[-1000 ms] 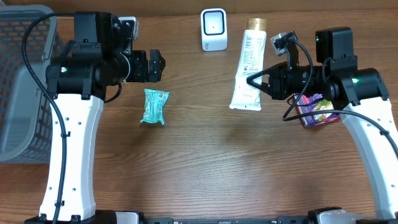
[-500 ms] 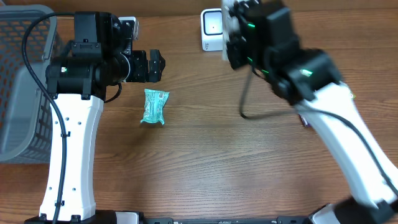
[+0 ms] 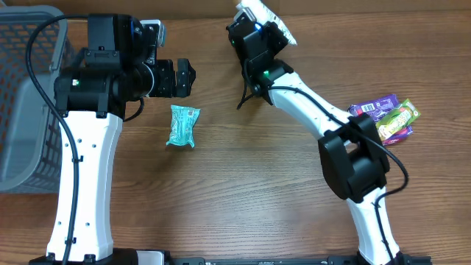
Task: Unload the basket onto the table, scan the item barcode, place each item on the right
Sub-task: 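Lift the Pantene tube up to the scanner with the right gripper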
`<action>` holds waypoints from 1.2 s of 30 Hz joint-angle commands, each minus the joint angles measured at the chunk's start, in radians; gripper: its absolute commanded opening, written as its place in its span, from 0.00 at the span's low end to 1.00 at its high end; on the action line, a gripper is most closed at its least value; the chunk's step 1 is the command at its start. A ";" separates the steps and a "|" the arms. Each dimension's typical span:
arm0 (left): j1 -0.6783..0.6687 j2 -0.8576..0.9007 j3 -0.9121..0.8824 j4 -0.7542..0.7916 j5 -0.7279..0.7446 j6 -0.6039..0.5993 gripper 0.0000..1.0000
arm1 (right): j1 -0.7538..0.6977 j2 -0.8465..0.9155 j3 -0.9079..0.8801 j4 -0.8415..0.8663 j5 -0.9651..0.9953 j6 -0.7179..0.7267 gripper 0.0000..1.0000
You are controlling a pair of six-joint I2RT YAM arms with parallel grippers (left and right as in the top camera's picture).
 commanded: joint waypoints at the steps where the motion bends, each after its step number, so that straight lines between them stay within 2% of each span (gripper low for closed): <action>1: -0.001 0.006 0.011 0.001 0.005 -0.014 1.00 | -0.006 0.029 0.026 0.086 0.061 -0.108 0.04; 10: -0.001 0.006 0.011 0.001 0.005 -0.014 1.00 | -0.038 0.087 0.026 0.120 0.035 -0.108 0.04; 29: -0.001 0.006 0.011 0.001 0.005 -0.014 1.00 | -0.048 0.090 0.020 0.085 -0.025 -0.097 0.04; 36: -0.001 0.006 0.011 0.001 0.005 -0.014 1.00 | -0.048 0.090 0.020 0.082 0.085 -0.103 0.04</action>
